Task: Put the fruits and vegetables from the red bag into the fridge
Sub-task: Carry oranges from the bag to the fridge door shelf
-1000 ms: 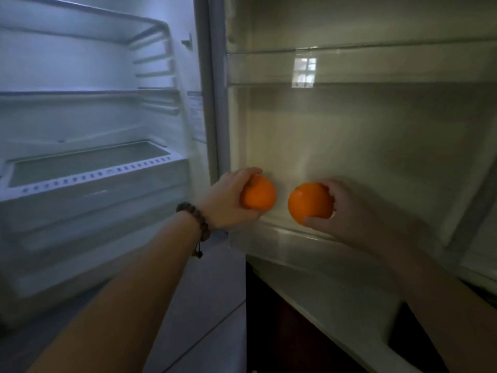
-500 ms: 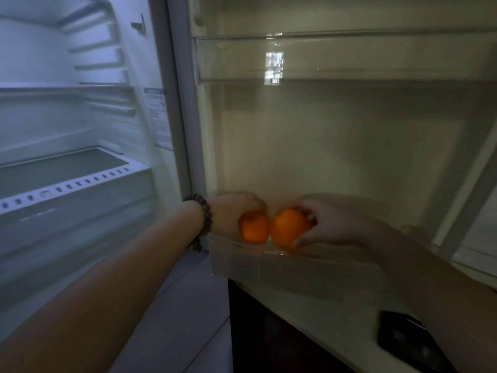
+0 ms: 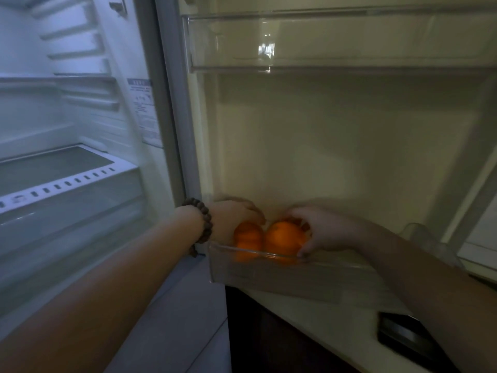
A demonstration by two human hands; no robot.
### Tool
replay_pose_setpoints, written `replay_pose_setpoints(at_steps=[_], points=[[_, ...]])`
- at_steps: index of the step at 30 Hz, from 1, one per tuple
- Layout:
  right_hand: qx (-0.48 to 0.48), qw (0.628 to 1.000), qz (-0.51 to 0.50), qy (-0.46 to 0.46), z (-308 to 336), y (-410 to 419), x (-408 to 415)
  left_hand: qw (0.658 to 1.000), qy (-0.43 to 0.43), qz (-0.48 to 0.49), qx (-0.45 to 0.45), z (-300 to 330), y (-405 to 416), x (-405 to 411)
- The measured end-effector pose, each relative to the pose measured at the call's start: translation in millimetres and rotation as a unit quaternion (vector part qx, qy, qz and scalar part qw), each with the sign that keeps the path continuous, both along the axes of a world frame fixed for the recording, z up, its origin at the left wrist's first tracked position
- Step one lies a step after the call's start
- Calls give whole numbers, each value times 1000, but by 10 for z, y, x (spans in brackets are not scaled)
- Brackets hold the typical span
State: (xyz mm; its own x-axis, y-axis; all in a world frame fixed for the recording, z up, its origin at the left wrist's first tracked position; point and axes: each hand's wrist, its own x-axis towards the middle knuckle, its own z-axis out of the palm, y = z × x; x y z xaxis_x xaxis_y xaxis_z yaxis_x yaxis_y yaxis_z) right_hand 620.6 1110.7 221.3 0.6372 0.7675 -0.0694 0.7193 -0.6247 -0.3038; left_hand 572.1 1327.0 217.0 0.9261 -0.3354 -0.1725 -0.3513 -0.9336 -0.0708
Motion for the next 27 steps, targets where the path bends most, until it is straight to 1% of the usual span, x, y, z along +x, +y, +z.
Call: replay_pose_setpoints(at_steps=[2,5,7,10,13,16,19,21,24,27], points=[[3,1000,11,3,0,-3,-5,999,4,24,-21,34,5,-36],[18,1000,12,-2,6,-27,-30,993,1,65,-95,103,-28,-145],[24,1000,3,-4,-1,-44,-40,986,-21,82,-140,130,-71,-228],[29,999,-18,-19,-1,-103,-81,975,-61,116,-180,104,-191,-335],[70,993,-64,-72,17,-275,-184,961,-97,134,-220,50,-415,-458],[122,975,-104,-152,-17,-484,-320,953,-170,115,-223,-2,-691,-546],[172,950,-164,-204,-75,-815,-479,949,-232,96,-191,-37,-1067,-537],[181,933,-204,-234,-117,-1098,-588,945,-266,68,-176,-79,-1350,-491],[200,909,-258,-260,-208,-1567,-794,936,-281,7,-212,-168,-1830,-439],[197,886,-332,-257,-337,-2078,-995,924,-272,-68,-261,-275,-2404,-438]])
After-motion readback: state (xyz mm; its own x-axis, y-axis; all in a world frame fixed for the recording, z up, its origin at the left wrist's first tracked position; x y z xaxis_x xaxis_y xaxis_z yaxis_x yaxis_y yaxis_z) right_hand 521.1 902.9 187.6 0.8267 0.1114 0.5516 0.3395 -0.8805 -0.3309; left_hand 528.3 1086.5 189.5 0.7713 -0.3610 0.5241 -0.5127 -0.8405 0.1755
